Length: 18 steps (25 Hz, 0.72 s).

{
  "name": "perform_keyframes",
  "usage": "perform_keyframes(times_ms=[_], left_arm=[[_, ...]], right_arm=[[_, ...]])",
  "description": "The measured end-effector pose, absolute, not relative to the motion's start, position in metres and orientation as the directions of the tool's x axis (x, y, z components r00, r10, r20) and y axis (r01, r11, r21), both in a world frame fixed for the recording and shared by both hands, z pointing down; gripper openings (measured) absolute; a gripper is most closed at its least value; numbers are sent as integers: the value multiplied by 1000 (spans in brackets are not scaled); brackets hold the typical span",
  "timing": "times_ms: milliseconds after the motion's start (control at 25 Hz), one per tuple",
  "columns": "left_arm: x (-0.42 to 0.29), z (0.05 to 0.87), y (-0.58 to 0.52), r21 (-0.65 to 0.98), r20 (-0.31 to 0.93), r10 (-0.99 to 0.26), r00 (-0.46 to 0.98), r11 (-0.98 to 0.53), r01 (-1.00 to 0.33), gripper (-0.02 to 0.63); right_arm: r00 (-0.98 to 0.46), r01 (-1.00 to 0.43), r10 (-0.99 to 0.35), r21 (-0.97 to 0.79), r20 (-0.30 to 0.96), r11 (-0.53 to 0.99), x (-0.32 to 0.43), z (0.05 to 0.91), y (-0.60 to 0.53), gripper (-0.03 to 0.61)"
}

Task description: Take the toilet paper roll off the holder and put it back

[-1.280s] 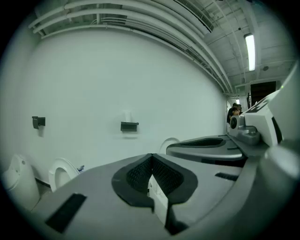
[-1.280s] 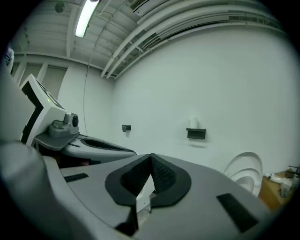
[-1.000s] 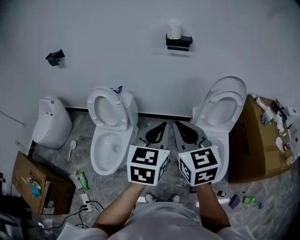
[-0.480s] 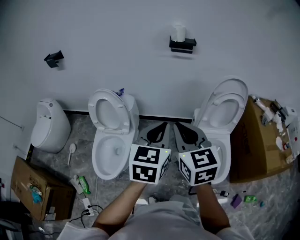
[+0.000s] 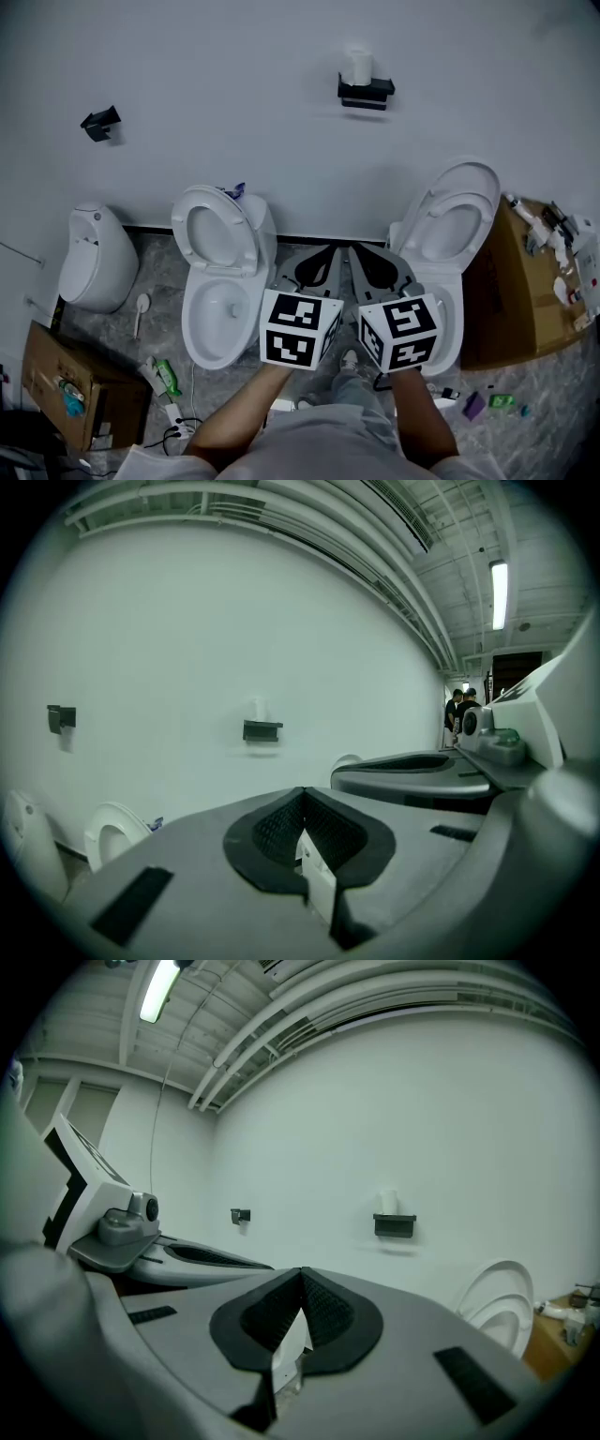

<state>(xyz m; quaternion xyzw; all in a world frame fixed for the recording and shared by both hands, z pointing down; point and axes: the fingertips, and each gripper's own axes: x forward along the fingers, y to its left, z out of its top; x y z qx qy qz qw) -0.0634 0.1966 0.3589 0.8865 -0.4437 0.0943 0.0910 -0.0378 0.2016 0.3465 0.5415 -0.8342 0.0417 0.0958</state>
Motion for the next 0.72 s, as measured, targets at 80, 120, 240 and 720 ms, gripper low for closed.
perform_keyframes(times_ms=[80, 120, 240, 720], left_arm=[[-60, 359, 183, 72, 247, -775, 582, -584, -809, 3], [-57, 358, 176, 70, 246, -778, 578, -581, -811, 4], [-48, 356, 151, 65, 245, -784, 570, -573, -817, 4], [18, 354, 51, 66, 269, -799, 538, -542, -838, 3]], right_arm=[[-403, -908, -893, 33, 202, 417, -34, 347, 188, 2], [-407, -906, -891, 33, 200, 421, -31, 347, 181, 2], [-417, -903, -888, 29, 193, 430, -22, 345, 155, 2], [-463, -880, -862, 11, 206, 475, 41, 346, 56, 2]])
